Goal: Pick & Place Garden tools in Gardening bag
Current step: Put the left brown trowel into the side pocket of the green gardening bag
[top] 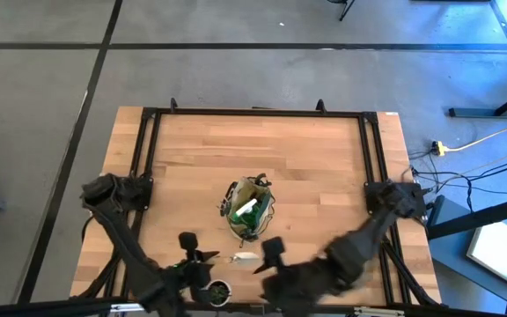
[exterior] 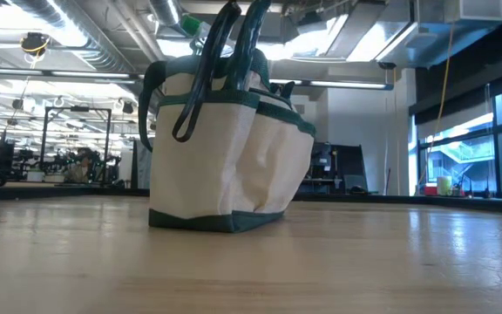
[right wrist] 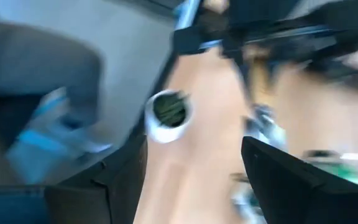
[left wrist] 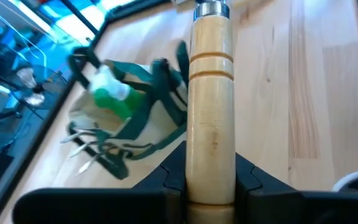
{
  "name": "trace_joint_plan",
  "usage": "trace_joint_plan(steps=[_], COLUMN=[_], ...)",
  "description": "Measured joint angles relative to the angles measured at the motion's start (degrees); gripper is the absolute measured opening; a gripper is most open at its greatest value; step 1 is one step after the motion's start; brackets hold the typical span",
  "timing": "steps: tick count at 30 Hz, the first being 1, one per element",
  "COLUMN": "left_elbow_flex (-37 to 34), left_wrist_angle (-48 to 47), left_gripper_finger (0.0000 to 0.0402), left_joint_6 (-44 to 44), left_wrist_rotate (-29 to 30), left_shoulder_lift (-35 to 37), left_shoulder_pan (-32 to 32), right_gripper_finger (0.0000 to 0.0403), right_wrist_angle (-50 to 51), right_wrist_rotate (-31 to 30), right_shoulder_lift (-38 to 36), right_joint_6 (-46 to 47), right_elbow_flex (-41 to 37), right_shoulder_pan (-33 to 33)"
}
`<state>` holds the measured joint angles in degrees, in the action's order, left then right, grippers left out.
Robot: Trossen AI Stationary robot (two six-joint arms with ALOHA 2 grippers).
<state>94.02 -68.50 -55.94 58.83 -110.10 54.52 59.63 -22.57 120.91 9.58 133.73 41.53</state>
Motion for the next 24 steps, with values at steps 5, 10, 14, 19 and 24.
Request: trace_joint_plan(steps=[5, 10, 14, 19, 24], left_elbow_flex=[0.00, 0.00, 0.00, 0.00, -0.05], left_wrist_angle=[-5.01, -5.09, -4.95, -4.79, -3.37], left_gripper_finger=[0.0043, 0.0043, 0.0043, 0.0043, 0.0043], left_joint_6=[-7.61, -11.09, -12.22, -12.31, -12.27], left_wrist_rotate=[6.14, 14.51, 18.03, 20.76, 20.52], left_shoulder_lift=[1.76, 3.13, 3.89, 3.87, 3.85], left_shoulder_pan=[3.72, 7.31, 8.84, 10.12, 10.25], right_gripper_finger=[0.0263, 0.0263, 0.0263, 0.0263, 0.0263], right_wrist_angle=[-0.20, -0.18, -1.50, -10.29, -17.03], right_wrist_rotate=[-23.29, -33.57, -31.78, -32.06, -29.79], right_shoulder_lift=[-1.37, -1.37, -1.26, -1.17, -1.07], right_joint_6=[-0.19, 2.91, 3.50, 2.04, -1.19], right_elbow_flex=[0.00, -0.39, -2.82, -8.75, -12.77], right_shoulder_pan=[6.88, 10.98, 10.60, 9.25, 6.27])
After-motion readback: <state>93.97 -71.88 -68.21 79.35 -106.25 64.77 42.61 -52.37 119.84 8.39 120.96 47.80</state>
